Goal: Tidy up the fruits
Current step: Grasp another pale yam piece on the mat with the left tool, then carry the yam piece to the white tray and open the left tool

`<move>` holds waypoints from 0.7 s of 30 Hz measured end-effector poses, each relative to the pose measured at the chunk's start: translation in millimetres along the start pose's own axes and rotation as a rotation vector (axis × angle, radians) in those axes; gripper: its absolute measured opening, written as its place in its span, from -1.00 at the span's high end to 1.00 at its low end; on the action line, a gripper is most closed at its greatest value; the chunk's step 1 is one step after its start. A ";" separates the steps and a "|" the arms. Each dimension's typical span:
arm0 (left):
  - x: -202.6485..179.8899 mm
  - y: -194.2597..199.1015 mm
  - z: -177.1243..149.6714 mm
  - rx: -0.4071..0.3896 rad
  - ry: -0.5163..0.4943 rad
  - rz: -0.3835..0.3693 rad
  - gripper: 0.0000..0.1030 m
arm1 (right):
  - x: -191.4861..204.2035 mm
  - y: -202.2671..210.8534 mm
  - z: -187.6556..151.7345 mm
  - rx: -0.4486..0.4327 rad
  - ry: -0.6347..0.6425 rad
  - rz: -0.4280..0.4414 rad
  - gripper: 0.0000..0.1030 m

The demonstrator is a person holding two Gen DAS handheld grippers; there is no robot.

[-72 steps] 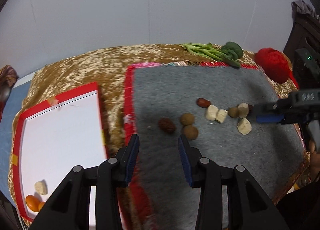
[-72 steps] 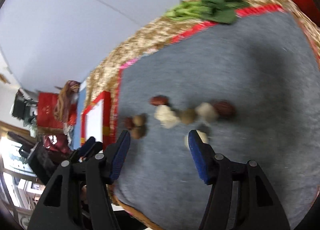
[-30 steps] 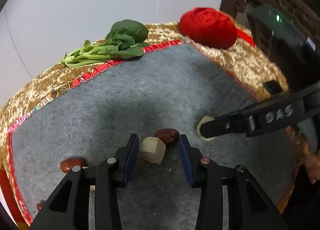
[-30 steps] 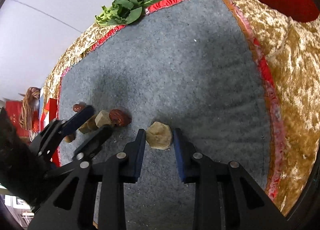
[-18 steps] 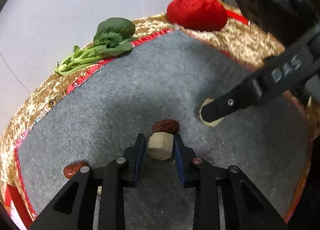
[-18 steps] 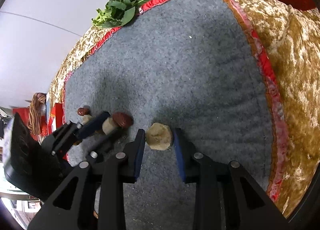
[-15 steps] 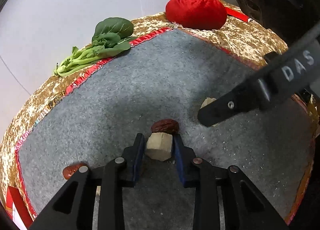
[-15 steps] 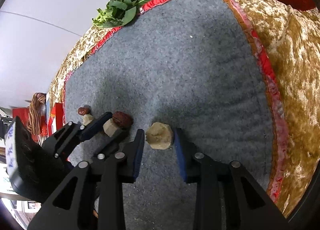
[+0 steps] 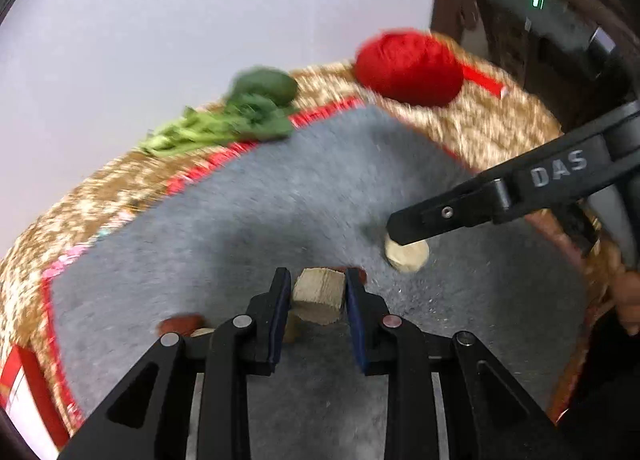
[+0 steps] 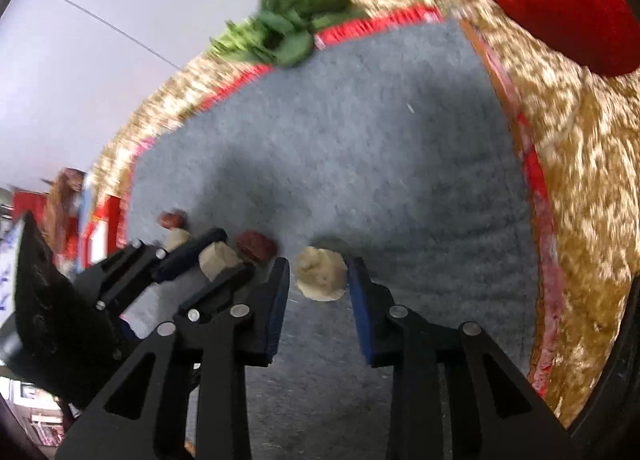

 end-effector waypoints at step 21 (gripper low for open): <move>62.6 101.0 -40.2 -0.082 0.136 0.089 0.48 | 9.1 -32.3 -7.6 0.130 0.075 -0.248 0.29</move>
Point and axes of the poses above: each gripper's, at about its wrist camera, not at the fingertips, and y roughly against the way its jaws point, x to its left, z to its top, the point moved 4 cm from there along -y, roughly the way its jaws point, and after that the axes turned 9 degrees about y, right-handed, at the moved point
